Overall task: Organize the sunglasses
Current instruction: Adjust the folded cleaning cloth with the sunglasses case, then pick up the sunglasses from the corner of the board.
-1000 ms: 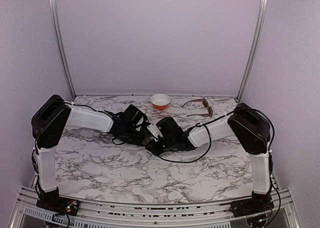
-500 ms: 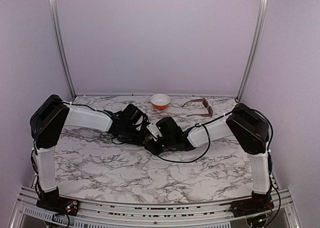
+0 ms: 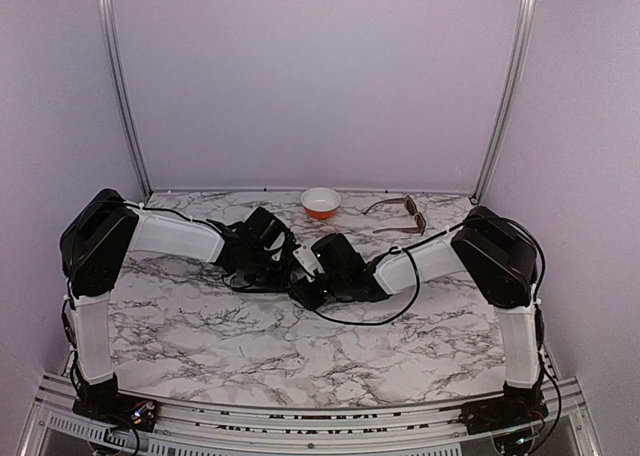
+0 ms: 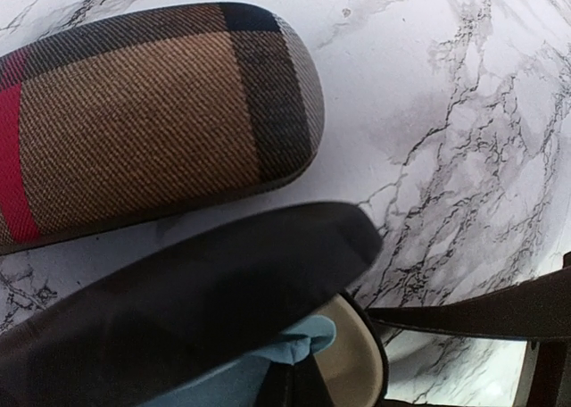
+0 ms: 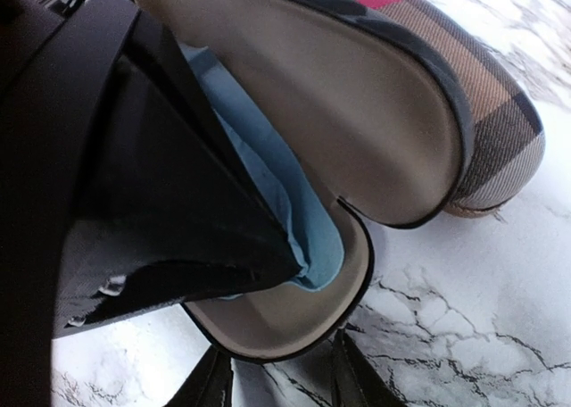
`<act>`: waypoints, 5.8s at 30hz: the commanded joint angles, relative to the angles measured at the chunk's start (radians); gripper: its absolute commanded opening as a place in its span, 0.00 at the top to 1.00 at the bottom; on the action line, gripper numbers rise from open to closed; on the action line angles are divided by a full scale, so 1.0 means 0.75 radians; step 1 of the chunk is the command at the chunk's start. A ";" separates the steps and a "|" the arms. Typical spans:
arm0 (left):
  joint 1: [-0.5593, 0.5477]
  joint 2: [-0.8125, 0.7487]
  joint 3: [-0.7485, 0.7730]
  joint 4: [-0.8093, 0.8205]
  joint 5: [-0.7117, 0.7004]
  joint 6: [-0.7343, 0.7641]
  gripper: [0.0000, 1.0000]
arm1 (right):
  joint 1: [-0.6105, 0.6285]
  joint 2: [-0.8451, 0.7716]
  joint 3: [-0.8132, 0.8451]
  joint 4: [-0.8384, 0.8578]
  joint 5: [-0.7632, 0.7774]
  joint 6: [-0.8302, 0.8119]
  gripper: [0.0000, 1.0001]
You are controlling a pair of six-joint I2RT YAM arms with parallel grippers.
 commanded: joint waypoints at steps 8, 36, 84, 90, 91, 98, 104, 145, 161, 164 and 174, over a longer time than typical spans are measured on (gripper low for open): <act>-0.017 -0.006 0.071 0.020 0.106 -0.070 1.00 | 0.029 0.046 0.049 0.004 -0.032 -0.018 0.63; 0.022 -0.313 -0.032 -0.032 -0.006 -0.132 0.61 | 0.033 -0.063 0.027 -0.079 -0.030 -0.067 0.62; 0.153 -0.961 -0.672 0.138 -0.526 0.117 0.01 | -0.881 0.313 1.076 -0.999 0.325 -0.313 0.70; 0.152 -0.932 -0.676 0.161 -0.498 0.123 0.01 | -0.939 0.406 1.176 -1.093 0.286 -0.304 0.71; 0.152 -0.928 -0.677 0.165 -0.497 0.125 0.01 | -0.946 0.419 1.195 -1.107 0.263 -0.304 0.72; 0.153 -0.902 -0.664 0.171 -0.485 0.130 0.01 | -0.968 0.498 1.301 -1.165 0.200 -0.302 0.74; 0.152 -0.908 -0.661 0.168 -0.486 0.134 0.01 | -0.985 0.523 1.333 -1.183 0.240 -0.309 0.70; 0.152 -0.906 -0.652 0.153 -0.453 0.117 0.01 | -0.964 0.324 1.142 -0.908 0.063 -0.300 0.99; 0.152 -1.040 -0.462 0.128 0.024 0.129 0.14 | -0.666 -0.446 0.319 -0.475 -0.130 -0.413 0.95; 0.151 -1.041 -0.400 0.120 0.090 0.124 0.19 | -0.578 -0.584 0.163 -0.371 -0.212 -0.449 0.95; 0.149 -1.004 -0.381 0.252 0.470 0.006 0.38 | -0.257 -0.847 -0.116 -0.131 -0.279 -0.490 0.94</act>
